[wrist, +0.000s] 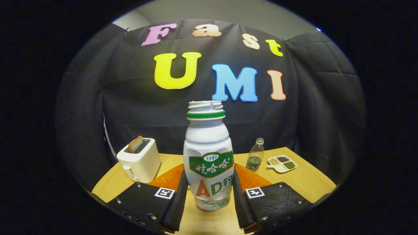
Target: Take the bottle from table, then pour the juice into the cup, finally place the bottle on the coaster
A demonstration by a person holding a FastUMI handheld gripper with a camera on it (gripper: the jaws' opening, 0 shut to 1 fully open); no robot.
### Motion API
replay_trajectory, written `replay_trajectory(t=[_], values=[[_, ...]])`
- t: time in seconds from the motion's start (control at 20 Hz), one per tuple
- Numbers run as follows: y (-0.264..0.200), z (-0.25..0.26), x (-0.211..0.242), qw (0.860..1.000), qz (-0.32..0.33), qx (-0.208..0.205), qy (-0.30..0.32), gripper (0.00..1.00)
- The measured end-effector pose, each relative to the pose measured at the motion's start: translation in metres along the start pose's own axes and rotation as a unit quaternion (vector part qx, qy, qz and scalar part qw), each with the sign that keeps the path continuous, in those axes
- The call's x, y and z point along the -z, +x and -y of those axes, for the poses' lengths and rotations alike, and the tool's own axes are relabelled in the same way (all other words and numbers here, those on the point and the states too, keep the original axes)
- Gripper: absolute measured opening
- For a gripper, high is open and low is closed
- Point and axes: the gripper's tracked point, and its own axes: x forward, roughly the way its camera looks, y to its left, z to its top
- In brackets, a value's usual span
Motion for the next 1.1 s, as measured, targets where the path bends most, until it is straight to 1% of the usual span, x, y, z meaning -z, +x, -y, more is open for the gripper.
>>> replay_trajectory(t=[0.15, 0.45, 0.55, 0.65, 0.75, 0.9, 1.1], values=[[0.002, -0.001, -0.002, 1.0, 0.009, -0.002, -0.002, 0.64], [0.016, -0.004, 0.007, 1.0, 0.009, -0.001, -0.001, 0.64], [0.023, -0.009, 0.013, 1.0, 0.02, -0.009, -0.008, 0.64], [0.034, -0.014, 0.027, 1.0, 0.02, -0.017, -0.016, 0.64], [0.039, -0.012, 0.043, 0.999, 0.017, -0.016, -0.023, 0.64], [0.048, -0.015, 0.069, 0.999, 0.016, -0.027, -0.019, 0.64], [0.057, -0.012, 0.083, 0.999, 0.026, -0.027, -0.026, 0.64]])
